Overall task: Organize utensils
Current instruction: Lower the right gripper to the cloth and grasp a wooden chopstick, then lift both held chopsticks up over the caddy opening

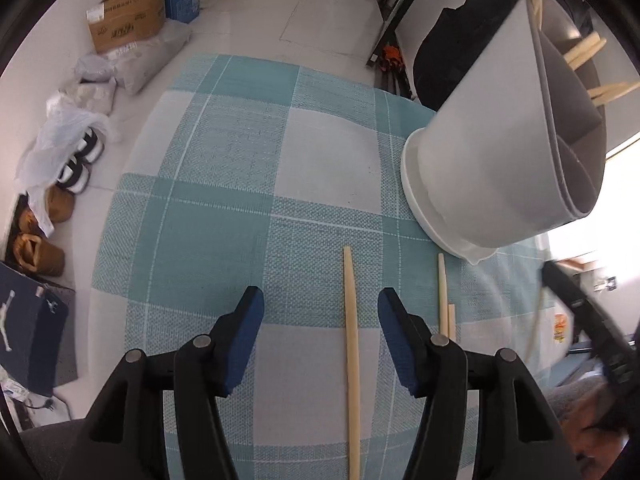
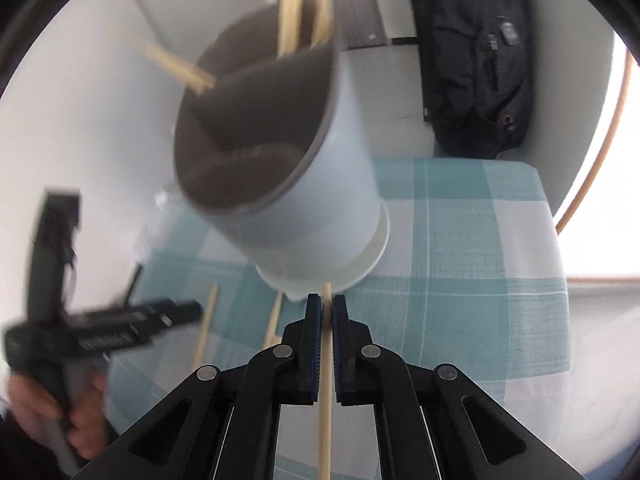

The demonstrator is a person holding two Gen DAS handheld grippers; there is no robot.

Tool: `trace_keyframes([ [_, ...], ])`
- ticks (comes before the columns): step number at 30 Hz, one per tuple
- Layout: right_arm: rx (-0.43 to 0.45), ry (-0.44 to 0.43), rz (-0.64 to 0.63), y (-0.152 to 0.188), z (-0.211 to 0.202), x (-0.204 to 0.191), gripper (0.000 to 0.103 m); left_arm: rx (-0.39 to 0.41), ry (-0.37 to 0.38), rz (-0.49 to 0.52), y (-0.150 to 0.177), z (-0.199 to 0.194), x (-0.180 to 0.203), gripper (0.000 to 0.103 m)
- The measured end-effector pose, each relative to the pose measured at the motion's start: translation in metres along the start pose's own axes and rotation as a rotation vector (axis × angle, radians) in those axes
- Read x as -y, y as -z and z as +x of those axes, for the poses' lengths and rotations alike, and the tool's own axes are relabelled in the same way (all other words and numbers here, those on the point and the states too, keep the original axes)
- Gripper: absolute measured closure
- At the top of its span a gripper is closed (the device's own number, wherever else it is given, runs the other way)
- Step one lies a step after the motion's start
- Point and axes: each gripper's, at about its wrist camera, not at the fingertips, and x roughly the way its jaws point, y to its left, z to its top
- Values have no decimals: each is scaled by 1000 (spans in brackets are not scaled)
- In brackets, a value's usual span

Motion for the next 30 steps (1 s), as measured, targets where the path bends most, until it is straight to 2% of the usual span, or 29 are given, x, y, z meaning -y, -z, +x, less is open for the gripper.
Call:
trace_keyframes([
  [4,66,-80,131,-7,-18,21,99,11,-71,57,1,4,10,49],
  [9,125,-119,197,-9,-33,32,99,17,-155,137,3,10,23,49],
  [10,134,-122,208,-10,-35,34,99,18,-179,158,4,12,25,51],
  [11,137,-128,220,-9,-34,32,99,26,-209,184,5,13,29,61],
  [12,137,-132,229,-9,-30,30,99,29,-193,195,5,12,31,77],
  [15,136,-139,255,-7,-35,37,99,22,-190,221,7,13,38,101],
  [17,145,-136,262,-7,-40,40,99,25,-197,231,7,14,42,101],
  [19,159,-129,258,-6,-44,40,99,25,-114,183,3,15,33,101],
  [21,180,-133,267,-8,-44,42,99,41,-104,157,0,14,26,102],
  [24,212,-131,273,-8,-50,44,99,112,-83,131,3,-3,15,102],
  [28,260,-120,261,-8,-59,42,99,230,-82,152,15,-38,16,102],
  [30,288,-114,244,-7,-65,38,99,280,-59,155,21,-56,17,102],
])
